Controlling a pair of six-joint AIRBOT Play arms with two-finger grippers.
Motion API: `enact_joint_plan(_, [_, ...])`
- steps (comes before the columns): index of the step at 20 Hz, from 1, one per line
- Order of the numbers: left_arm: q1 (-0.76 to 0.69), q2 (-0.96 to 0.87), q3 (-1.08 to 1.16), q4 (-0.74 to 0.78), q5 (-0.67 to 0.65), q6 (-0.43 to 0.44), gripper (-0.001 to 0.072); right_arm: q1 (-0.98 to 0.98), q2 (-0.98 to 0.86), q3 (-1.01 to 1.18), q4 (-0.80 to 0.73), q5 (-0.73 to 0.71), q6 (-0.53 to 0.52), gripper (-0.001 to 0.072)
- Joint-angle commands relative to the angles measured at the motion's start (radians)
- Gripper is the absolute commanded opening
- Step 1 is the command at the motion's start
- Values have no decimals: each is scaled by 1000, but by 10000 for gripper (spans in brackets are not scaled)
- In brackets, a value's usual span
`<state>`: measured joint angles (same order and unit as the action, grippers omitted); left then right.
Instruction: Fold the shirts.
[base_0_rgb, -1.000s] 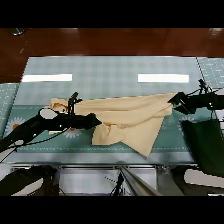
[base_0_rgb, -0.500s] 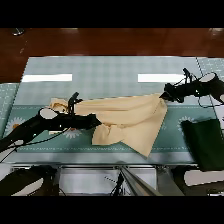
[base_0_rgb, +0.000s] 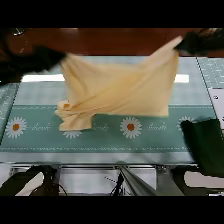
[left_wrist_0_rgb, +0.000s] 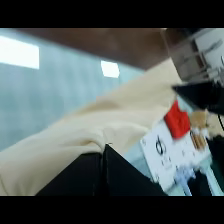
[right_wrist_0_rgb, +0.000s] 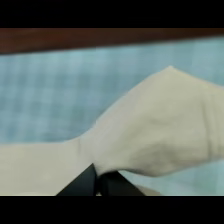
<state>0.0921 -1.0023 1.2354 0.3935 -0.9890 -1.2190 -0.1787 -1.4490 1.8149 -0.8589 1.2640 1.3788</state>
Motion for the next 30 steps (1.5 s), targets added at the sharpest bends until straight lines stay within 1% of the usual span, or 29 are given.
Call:
enact_joint_plan(1, [145, 34, 454, 89, -31, -100, 22, 3, 132, 247, -40, 61, 19, 24])
enact_joint_plan(4, [188, 39, 763, 258, -83, -188, 22, 3, 317, 248, -135, 63, 17, 24])
enact_joint_plan(6, [191, 61, 896, 377, -108, -227, 22, 3, 431, 248, -217, 79, 12, 24])
enact_joint_plan(8, [191, 126, 914, 484, -99, -238, 22, 3, 538, 246, -297, 96, 13, 24])
enact_joint_plan(10, [191, 191, 914, 608, -101, -299, 22, 3, 623, 246, -349, 141, 26, 24])
enact_joint_plan(11, [191, 222, 914, 664, -101, -314, 22, 3, 657, 246, -369, 172, 35, 24])
enact_joint_plan(13, [191, 278, 914, 754, -109, -317, 22, 3, 715, 239, -382, 223, 50, 24])
enact_joint_plan(15, [191, 318, 914, 809, -158, -317, 22, 3, 777, 180, -381, 236, 60, 24])
enact_joint_plan(17, [192, 333, 900, 843, -243, -317, 22, 3, 834, 82, -381, 263, 72, 24])
enact_joint_plan(20, [194, 333, 758, 846, -314, -317, 22, 3, 892, -130, -371, 262, 87, 24])
enact_joint_plan(23, [194, 324, 494, 844, -328, -323, 23, 3, 900, -395, -255, 240, 69, 24])
enact_joint_plan(25, [194, 300, 310, 837, -284, -322, 23, 3, 895, -584, -185, 146, 39, 24])
enact_joint_plan(27, [183, 248, 156, 818, -191, -317, 23, 3, 845, -740, -136, 23, 12, 24])
enact_joint_plan(29, [153, 159, 70, 814, -100, -316, 23, 4, 738, -823, -77, -92, -47, 24])
enact_joint_plan(30, [131, 99, 60, 814, -69, -316, 23, 4, 666, -828, -61, -135, -75, 24])
